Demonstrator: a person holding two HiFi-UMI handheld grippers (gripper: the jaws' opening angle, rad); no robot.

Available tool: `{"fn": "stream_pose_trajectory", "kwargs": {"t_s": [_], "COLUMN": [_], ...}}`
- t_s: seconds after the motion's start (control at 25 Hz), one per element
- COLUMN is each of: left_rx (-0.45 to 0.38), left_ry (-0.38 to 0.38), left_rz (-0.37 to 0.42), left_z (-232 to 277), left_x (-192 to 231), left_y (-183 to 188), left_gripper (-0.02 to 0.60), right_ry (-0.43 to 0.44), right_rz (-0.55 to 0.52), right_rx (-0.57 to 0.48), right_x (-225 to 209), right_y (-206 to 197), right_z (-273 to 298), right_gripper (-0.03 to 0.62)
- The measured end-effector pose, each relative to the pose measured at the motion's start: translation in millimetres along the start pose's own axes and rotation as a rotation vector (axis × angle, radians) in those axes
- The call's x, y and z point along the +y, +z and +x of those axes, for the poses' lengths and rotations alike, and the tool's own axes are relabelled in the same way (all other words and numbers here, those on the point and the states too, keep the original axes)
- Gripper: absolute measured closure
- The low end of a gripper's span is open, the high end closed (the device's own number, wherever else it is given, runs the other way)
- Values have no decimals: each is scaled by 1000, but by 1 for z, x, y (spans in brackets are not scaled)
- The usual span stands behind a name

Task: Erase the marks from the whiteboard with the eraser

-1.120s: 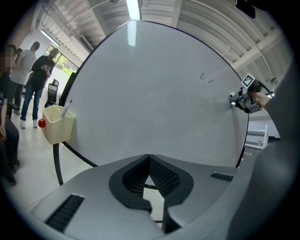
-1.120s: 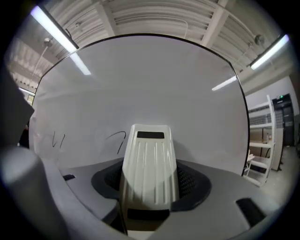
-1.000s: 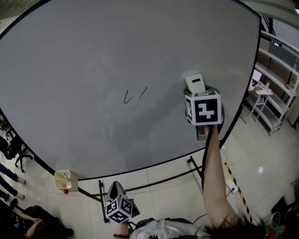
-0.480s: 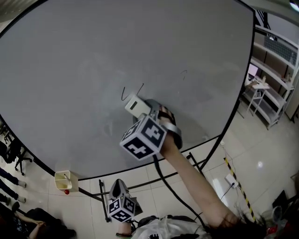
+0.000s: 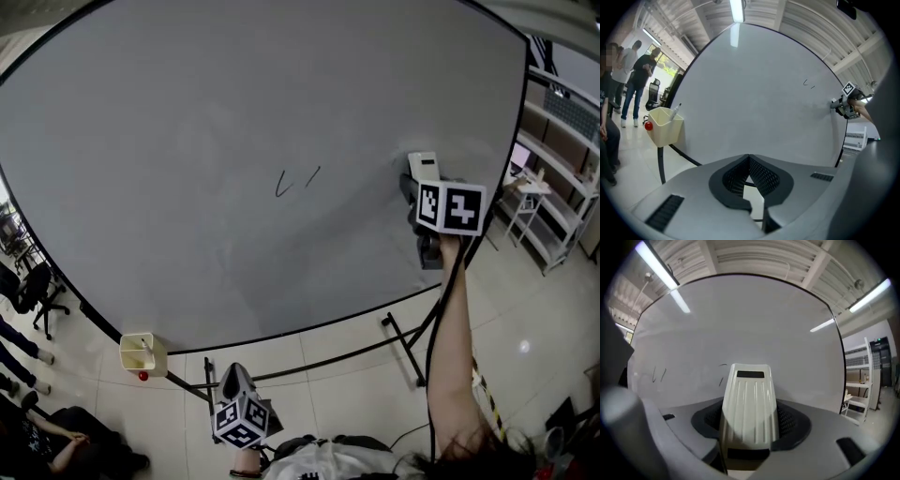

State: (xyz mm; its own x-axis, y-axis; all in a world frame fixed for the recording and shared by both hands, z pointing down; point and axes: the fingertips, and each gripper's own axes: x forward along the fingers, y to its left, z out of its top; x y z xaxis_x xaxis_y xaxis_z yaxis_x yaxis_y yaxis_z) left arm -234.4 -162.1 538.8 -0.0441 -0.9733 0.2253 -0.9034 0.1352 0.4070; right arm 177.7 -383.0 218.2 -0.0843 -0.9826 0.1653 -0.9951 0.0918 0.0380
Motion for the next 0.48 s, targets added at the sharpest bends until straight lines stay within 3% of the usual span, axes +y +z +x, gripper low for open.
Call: {"fn": "stream_pose_trajectory", "kwargs": {"t_s": [0.12,0.24,0.32,0.48], "left_rx": [-2,13,40,72], "left_ry": [-51,-111,-153,-186], "left_rz": [89,201,197,174], "left_z": [-7,-14,-24,-49], "left_x": [-10,-31,-47,-70], "left_y": [-1,-12,-25,-44], "left_gripper": [587,586,586,586], "right_ry": [79,196,266,385], "right_rz": [55,80,101,144], "right_rx": [-73,-59,-6,193], "right_x": [29,72,101,144], "right_y": [-24,-76,-130,-255], "right_z": [-17,-43,-65,-121], "right_gripper": [315,315,315,315]}}
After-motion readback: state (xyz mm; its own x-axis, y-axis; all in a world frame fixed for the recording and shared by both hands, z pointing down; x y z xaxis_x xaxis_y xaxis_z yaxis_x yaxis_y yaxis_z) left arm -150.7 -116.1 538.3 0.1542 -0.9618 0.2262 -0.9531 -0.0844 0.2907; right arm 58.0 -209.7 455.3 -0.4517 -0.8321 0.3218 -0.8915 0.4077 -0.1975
